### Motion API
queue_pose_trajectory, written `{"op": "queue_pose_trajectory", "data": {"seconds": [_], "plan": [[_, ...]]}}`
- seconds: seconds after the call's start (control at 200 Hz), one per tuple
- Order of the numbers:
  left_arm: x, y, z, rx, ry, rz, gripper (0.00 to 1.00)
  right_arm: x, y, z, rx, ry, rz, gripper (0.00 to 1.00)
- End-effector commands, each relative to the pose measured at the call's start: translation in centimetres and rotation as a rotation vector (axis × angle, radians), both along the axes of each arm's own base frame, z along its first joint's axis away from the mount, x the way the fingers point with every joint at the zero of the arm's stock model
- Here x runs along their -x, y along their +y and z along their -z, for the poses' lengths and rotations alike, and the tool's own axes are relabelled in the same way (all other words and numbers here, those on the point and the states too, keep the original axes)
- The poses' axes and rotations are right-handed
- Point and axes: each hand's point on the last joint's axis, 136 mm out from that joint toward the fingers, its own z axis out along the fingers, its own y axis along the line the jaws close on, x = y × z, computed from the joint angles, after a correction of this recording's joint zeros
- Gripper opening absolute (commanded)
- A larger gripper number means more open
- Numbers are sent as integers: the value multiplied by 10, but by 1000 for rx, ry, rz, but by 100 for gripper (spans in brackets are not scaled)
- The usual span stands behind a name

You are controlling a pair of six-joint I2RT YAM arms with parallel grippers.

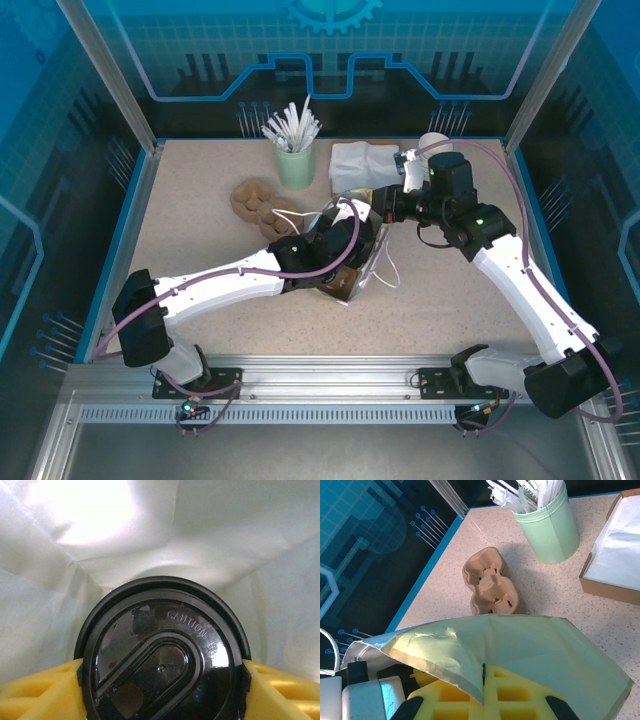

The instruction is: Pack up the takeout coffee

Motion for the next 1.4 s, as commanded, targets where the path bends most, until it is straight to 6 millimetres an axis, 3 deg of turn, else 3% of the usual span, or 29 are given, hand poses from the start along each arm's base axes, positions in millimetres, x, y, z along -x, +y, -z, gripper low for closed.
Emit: {"op": "queue_pose_trajectory", "data": {"seconds": [0.0, 0.85, 1.396], "plan": [[0, 8, 6, -50, 8, -27, 70, 11, 9, -27, -10, -78, -48, 0], [-3, 4, 36, -46, 80, -27, 70, 11, 17, -32, -38, -97, -74, 0], [-5, 15, 54, -38, 124, -46, 70, 0, 15, -30, -36, -83, -15, 0]]}}
